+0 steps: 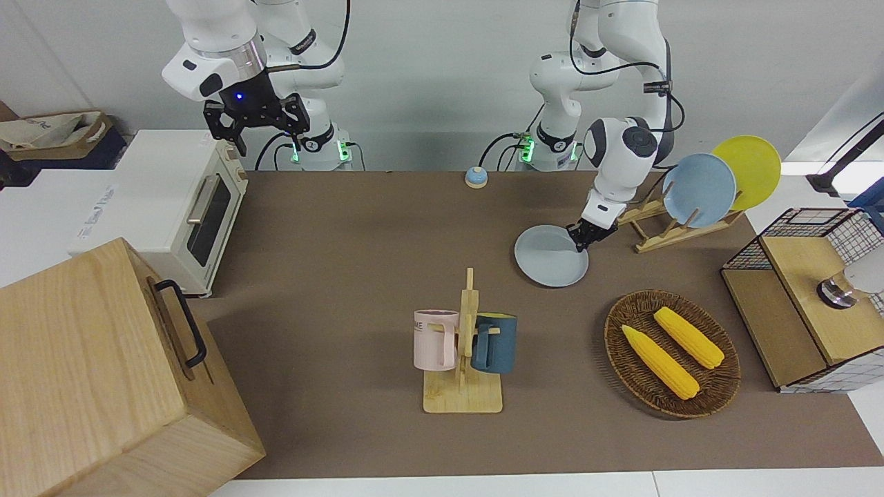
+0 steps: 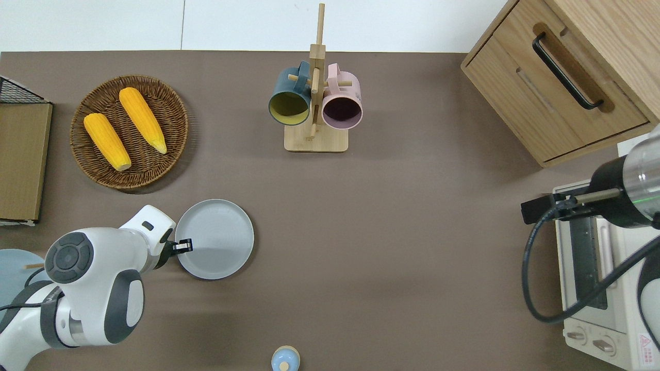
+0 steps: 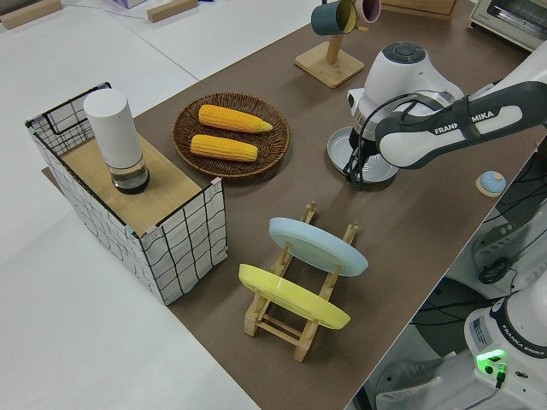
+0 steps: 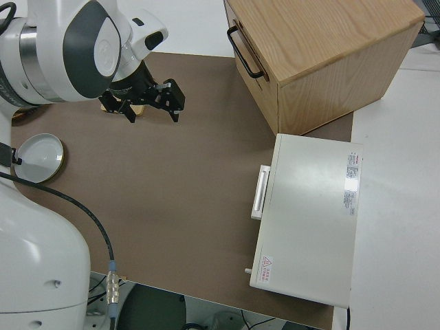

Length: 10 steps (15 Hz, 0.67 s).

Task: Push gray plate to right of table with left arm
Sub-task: 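Push the gray plate with the left gripper across the table toward the toaster oven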

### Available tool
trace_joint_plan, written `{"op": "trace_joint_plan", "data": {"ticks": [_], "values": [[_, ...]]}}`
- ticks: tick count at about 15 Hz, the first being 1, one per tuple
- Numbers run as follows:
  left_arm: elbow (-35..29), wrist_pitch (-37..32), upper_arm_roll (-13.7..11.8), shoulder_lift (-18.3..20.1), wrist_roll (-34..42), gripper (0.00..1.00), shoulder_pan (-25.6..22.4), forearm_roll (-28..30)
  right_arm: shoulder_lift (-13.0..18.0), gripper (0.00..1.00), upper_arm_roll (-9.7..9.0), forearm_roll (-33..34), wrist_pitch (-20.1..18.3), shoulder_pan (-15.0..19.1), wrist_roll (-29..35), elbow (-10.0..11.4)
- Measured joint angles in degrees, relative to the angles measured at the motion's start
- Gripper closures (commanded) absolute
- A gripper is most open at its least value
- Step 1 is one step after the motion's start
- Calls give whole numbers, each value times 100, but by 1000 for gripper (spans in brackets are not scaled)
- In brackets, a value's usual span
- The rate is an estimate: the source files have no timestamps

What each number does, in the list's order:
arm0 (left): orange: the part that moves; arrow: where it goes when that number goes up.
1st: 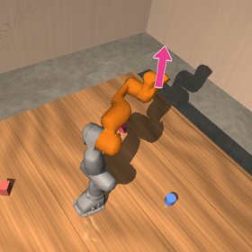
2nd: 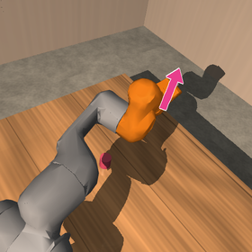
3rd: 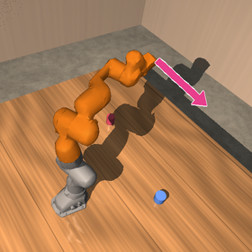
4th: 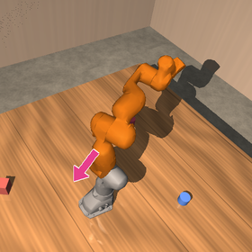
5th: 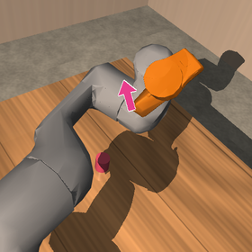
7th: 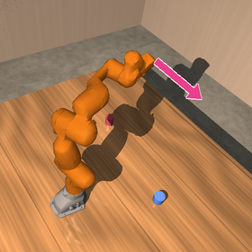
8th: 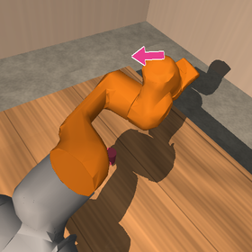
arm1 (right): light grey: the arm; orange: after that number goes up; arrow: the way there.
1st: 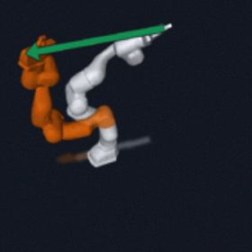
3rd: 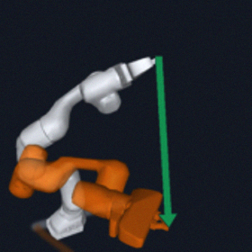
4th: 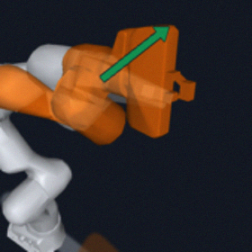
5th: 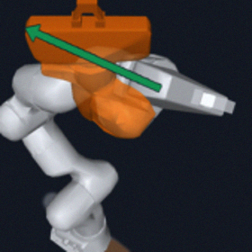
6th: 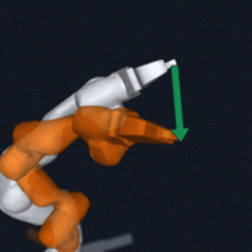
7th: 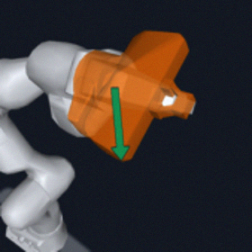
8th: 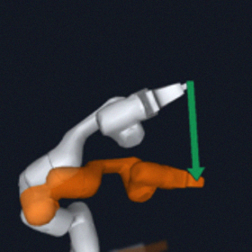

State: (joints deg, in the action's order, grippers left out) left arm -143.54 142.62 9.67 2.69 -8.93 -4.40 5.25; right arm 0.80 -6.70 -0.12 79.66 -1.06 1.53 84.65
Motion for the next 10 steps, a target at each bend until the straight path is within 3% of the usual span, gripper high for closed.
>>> {"op": "trace_joint_plan", "data": {"ticks": [3,10], "values": [[4,42,-10,9,-184,1000,90,1,0,17,0,0,0,0,0,0],[0,68,-8,-1,-1709,1000,999,-2,0,17,0,0,0,0,0,0]]}}
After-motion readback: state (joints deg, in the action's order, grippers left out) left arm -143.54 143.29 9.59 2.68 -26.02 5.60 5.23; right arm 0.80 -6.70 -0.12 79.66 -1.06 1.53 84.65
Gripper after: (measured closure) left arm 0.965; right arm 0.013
